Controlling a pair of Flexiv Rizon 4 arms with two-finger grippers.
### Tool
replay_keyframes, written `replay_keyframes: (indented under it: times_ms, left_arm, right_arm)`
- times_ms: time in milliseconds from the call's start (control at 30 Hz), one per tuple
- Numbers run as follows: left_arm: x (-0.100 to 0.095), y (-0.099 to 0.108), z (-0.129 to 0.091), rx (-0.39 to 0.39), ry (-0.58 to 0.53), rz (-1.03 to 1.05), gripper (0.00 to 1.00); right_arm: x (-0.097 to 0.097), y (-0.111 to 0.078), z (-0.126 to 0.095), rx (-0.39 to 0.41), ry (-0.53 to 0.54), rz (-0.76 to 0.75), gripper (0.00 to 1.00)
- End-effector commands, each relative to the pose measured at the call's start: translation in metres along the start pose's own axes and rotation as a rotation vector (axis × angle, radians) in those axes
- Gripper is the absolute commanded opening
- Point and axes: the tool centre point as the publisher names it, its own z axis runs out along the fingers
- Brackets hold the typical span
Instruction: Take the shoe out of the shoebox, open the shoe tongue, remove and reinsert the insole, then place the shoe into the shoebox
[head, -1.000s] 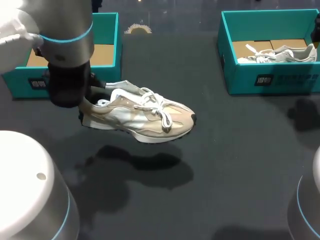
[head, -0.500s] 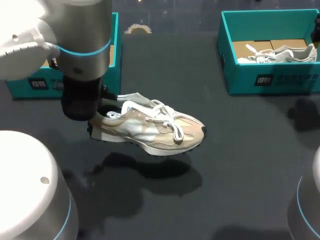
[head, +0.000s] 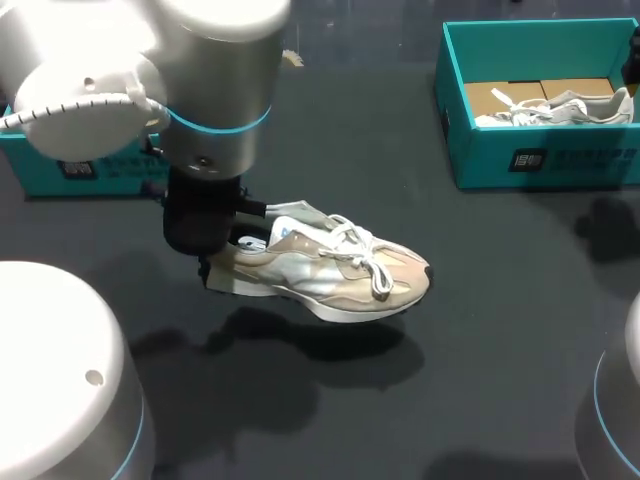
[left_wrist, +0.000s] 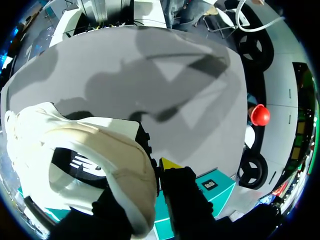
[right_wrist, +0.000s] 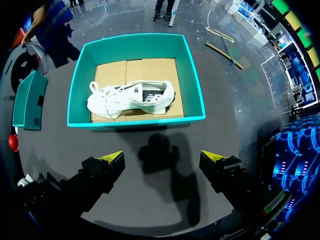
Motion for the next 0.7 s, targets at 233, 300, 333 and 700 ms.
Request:
replay_keyframes:
  times_ms: [233,300,333,700]
  left_arm:
    - [-0.038,-0.009,0.047,0.09,0.014,-0.072,0.0]
    - [-0.044,-0.01,0.054,0.08,0.024,-0.077,0.0]
    - [-0.047,-0.01,0.058,0.08,0.022,-0.084,0.0]
    - [-0.058,-0.011,0.07,0.019,0.004,-0.094,0.0]
  right_arm:
    - [0.001,0.001,0.0,0.002,-0.002,0.001,1.0]
    - [0.001,0.001,0.0,0.002,-0.002,0.001,1.0]
    - [0.001,0.001,0.0,0.002,-0.002,0.001,1.0]
    - [0.001,0.001,0.0,0.002,-0.002,0.001,1.0]
